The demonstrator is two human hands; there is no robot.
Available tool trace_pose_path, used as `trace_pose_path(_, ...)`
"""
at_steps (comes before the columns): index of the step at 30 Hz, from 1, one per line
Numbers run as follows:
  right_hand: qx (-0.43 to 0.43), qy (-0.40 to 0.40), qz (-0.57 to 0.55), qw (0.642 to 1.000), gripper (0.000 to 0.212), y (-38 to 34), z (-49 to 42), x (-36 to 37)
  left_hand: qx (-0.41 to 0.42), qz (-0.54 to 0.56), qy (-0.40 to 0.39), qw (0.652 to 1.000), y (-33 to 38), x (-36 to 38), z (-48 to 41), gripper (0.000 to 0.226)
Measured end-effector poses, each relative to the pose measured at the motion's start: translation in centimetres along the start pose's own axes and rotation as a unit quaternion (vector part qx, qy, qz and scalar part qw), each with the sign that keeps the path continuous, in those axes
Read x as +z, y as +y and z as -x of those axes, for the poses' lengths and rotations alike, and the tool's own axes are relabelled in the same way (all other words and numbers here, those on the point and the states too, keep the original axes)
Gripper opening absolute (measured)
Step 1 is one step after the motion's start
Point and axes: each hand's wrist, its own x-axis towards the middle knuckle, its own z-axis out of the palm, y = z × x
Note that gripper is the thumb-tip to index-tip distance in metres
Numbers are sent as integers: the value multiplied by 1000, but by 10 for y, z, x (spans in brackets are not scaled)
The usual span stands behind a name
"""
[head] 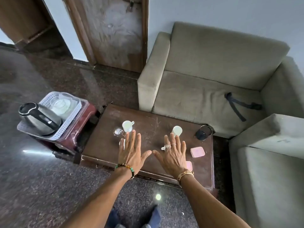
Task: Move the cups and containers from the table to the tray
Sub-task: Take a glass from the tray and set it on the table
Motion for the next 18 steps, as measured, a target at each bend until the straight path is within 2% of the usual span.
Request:
trace_pose_path(9,-47,-40,24,998,103,-62,10,28,-65,47,-30,996,-70,24,27,86)
trace_pose_path(13,-66,-76,42,994,95,-97,14,45,-98,70,-54,991,-109,33,42,84)
trace_pose_path(18,-98,-63,48,992,96,-156,-3,49,-132,71,-49,987,-168,22,54,83)
